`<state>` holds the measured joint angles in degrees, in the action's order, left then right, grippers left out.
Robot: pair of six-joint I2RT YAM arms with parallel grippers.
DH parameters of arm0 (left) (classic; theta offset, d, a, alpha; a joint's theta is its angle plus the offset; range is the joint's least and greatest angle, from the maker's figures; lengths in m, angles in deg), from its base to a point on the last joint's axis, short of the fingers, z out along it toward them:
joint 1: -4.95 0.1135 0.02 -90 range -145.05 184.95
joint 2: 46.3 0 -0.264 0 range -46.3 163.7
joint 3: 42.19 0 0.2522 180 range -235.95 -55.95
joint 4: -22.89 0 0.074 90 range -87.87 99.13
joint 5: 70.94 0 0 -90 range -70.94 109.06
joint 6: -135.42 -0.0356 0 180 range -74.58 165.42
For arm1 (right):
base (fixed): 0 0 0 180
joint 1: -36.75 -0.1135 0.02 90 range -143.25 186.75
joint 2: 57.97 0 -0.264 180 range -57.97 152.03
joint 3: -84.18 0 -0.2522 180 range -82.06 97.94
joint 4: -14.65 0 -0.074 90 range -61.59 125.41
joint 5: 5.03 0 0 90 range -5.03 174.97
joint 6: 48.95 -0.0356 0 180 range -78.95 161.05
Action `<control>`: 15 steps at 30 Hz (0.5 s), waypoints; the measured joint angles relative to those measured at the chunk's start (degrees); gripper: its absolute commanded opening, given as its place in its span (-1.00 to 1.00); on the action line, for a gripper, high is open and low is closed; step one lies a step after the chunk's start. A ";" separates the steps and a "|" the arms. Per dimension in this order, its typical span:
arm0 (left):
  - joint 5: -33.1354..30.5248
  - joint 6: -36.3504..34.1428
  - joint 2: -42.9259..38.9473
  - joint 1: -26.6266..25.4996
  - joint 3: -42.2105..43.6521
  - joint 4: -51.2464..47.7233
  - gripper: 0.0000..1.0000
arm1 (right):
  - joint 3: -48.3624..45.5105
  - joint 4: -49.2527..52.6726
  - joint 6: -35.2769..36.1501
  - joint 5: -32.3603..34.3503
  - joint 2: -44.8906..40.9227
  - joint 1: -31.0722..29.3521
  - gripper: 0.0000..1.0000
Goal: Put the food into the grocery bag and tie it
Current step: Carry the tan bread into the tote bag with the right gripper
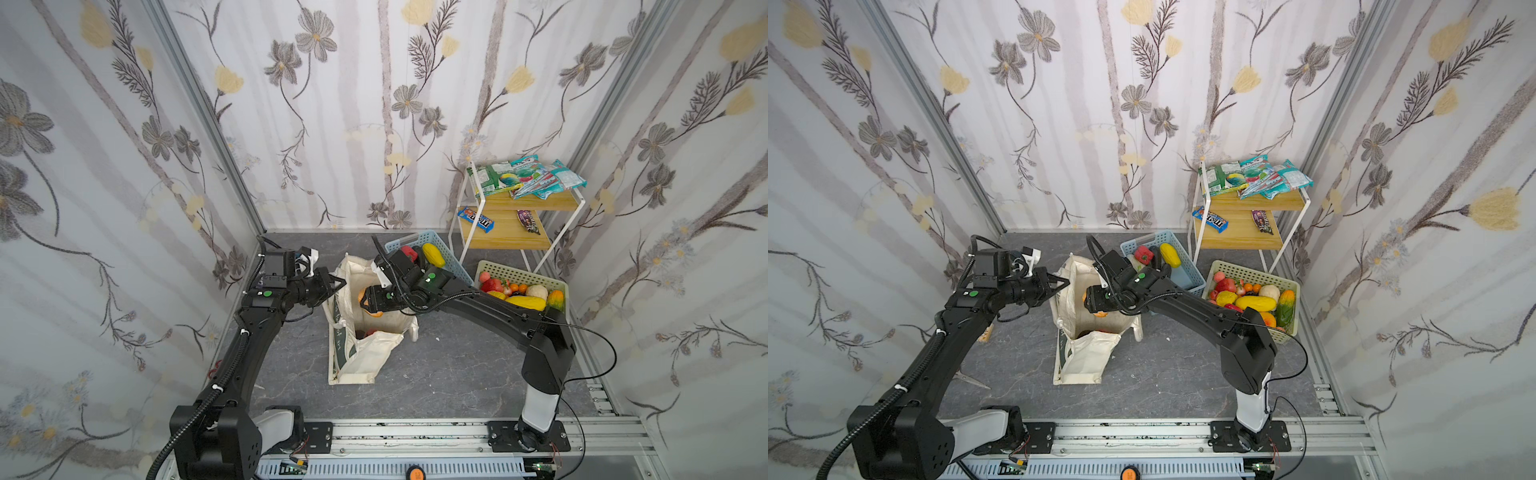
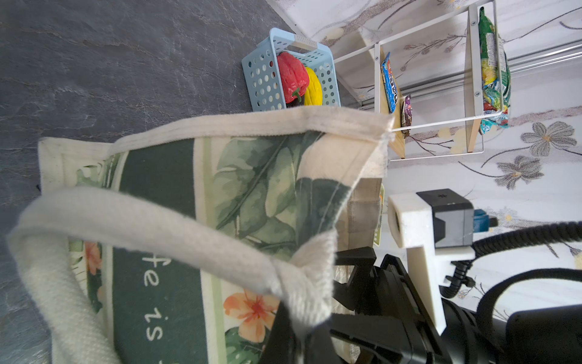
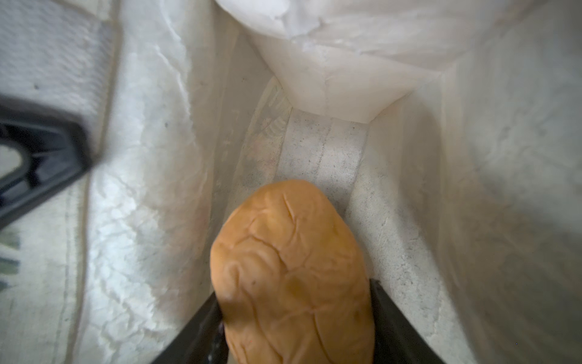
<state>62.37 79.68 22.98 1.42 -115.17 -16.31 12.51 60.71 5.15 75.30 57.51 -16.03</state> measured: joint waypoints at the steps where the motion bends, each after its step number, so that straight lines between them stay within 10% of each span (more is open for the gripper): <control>1: -0.04 0.02 0.07 0.00 -0.02 0.00 -1.00 | -0.22 -0.07 0.20 -0.02 0.00 -0.31 0.23; 15: -0.22 0.22 0.46 -0.48 -0.22 0.04 -1.00 | -2.54 -1.51 1.88 -0.79 3.15 -1.95 0.23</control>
<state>62.15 79.90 23.44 0.94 -115.39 -16.26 9.97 59.20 7.03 74.51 60.66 -17.97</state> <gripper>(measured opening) 0.052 0.621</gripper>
